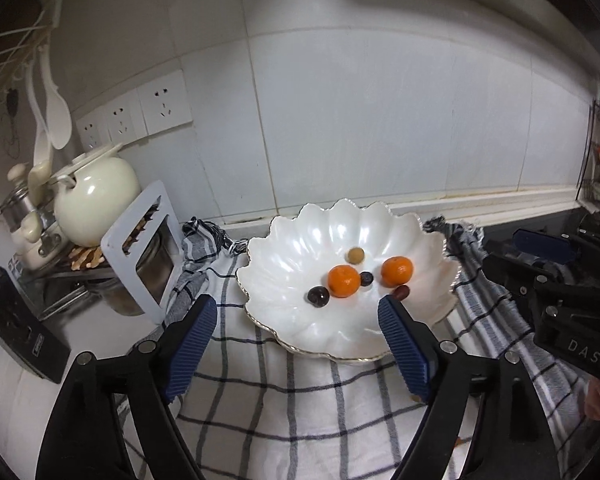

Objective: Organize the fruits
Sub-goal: 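Withdraw both tools from the bowl toward the remaining fruits on the cloth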

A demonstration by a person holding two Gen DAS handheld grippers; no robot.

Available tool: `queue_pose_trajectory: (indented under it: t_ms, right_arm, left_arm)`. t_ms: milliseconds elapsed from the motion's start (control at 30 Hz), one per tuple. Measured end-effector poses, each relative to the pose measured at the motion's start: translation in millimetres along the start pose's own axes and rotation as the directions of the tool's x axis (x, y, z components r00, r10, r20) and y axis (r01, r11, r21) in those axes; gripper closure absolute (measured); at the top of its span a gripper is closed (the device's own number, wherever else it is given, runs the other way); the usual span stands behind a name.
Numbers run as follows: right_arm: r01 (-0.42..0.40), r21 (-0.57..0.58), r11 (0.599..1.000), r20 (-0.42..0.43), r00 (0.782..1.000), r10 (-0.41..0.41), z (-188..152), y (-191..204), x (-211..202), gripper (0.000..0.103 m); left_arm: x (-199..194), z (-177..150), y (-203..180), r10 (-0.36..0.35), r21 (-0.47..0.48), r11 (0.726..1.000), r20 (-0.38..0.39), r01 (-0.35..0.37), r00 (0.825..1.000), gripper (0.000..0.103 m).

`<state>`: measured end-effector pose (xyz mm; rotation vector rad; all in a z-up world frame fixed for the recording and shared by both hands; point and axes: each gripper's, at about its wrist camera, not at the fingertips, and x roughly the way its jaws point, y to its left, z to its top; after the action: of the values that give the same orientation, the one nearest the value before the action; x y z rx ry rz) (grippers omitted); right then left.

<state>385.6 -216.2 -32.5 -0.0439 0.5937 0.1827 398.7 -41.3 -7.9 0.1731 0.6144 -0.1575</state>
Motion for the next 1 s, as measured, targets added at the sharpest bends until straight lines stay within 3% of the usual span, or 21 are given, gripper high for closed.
queue_pose_trajectory:
  t_ms: [367,733,1000]
  right_arm:
    - [-0.018,-0.014,1.000,0.073,0.997,0.019,-10.7,-6.1,-43.3,0.054]
    - [-0.081,-0.076,0.994,0.033,0.996,0.083,-35.9,-27.3,-56.8,0.054]
    - [-0.154,-0.123,0.980,-0.011,0.988,0.154,-56.7,-33.5,-59.4,0.054]
  left_arm:
    - [-46.0,-11.9,-21.5,0.017,-0.007,1.000,0.052,-0.017,0.999,0.019]
    - [-73.8,-38.2,-58.6,0.051,-0.035,0.998,0.069,-0.048,0.996,0.019]
    - [-81.9,-60.3,-77.3,0.062,-0.071,0.996,0.041,-0.059,0.997,0.019]
